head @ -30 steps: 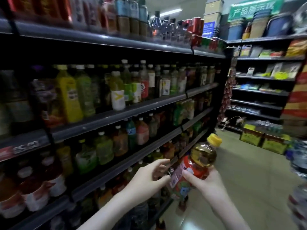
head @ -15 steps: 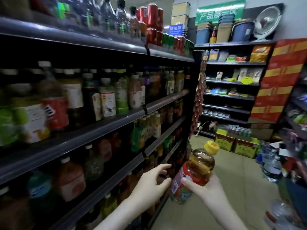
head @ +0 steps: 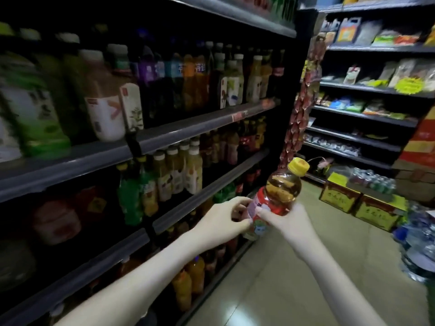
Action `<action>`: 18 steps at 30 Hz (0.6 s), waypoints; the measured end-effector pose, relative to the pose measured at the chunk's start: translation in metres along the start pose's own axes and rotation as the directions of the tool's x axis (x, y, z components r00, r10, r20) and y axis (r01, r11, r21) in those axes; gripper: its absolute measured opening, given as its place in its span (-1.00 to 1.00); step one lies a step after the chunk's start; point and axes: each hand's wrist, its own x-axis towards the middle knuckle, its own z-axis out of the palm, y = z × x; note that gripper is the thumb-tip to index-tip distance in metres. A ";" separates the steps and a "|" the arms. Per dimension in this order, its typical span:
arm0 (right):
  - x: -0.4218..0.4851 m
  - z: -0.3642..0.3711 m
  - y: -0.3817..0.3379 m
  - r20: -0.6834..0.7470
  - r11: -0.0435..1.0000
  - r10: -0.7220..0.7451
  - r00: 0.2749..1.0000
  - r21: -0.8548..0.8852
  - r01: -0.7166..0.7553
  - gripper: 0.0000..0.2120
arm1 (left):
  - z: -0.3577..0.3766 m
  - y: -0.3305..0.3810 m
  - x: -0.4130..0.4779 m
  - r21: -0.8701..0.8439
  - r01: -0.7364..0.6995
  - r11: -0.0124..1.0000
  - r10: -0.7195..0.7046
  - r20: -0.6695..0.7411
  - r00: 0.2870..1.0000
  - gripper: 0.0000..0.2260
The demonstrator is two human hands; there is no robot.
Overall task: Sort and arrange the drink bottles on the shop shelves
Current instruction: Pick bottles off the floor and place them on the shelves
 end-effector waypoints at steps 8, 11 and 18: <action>0.176 0.026 0.071 0.165 0.998 -0.027 0.986 0.068 0.016 -0.58 | 0.008 -0.077 0.125 0.048 0.330 0.943 -0.295 -0.340 0.893 -0.40; 0.232 0.045 0.093 0.220 0.995 -0.069 0.973 0.082 0.052 -0.48 | 0.001 -0.112 0.174 -0.004 0.428 0.904 -0.369 -0.516 0.773 -0.31; 0.328 0.083 0.131 0.381 0.991 -0.103 0.919 0.116 0.063 -0.44 | -0.002 -0.159 0.249 -0.195 0.654 0.731 -0.583 -0.676 0.450 -0.21</action>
